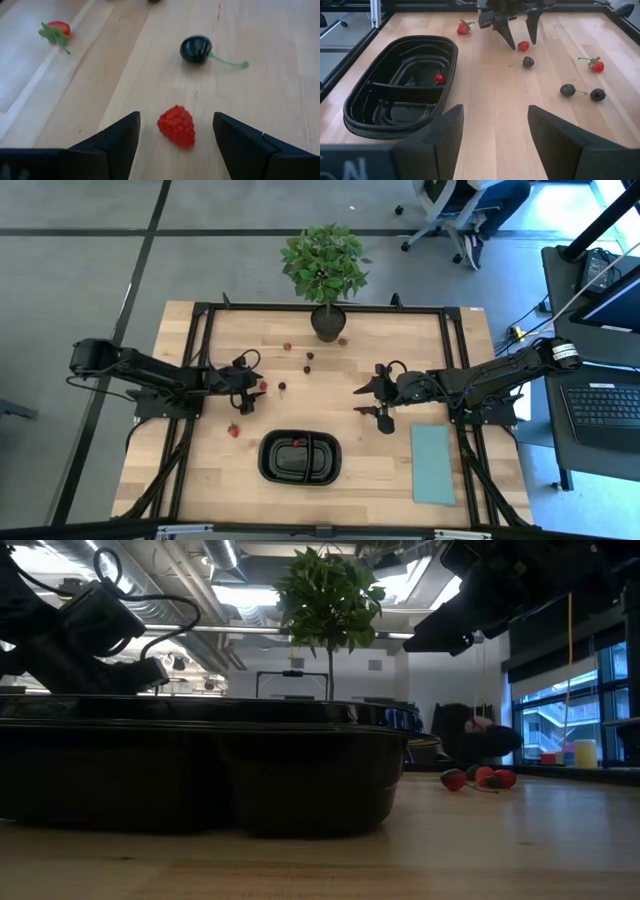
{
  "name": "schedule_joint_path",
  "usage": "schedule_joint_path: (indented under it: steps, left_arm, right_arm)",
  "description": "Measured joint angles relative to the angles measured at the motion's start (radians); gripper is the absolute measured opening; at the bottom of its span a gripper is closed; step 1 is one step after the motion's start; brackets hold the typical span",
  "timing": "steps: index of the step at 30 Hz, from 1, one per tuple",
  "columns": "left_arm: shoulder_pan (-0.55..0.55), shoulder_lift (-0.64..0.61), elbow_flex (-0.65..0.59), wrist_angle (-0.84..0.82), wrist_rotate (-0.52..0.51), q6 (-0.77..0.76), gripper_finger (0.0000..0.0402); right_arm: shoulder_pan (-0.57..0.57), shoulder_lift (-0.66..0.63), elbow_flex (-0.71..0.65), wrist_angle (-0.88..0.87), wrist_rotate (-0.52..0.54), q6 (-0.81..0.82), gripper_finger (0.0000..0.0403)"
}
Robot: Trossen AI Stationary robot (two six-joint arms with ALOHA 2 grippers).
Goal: Pick and placing Produce into tupperware
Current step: Put the left red raspberry into the black container with the other red fruit
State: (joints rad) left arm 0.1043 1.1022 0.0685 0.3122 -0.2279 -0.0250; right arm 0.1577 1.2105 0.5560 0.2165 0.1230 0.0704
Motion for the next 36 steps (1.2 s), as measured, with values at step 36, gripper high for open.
schedule_joint_path:
  steps: [36]
  left_arm:
    - [-0.001,0.083,0.002,0.06,0.007,0.009,0.0195]
  right_arm:
    - [0.0,0.0,0.0,0.0,0.0,0.004,0.0223]
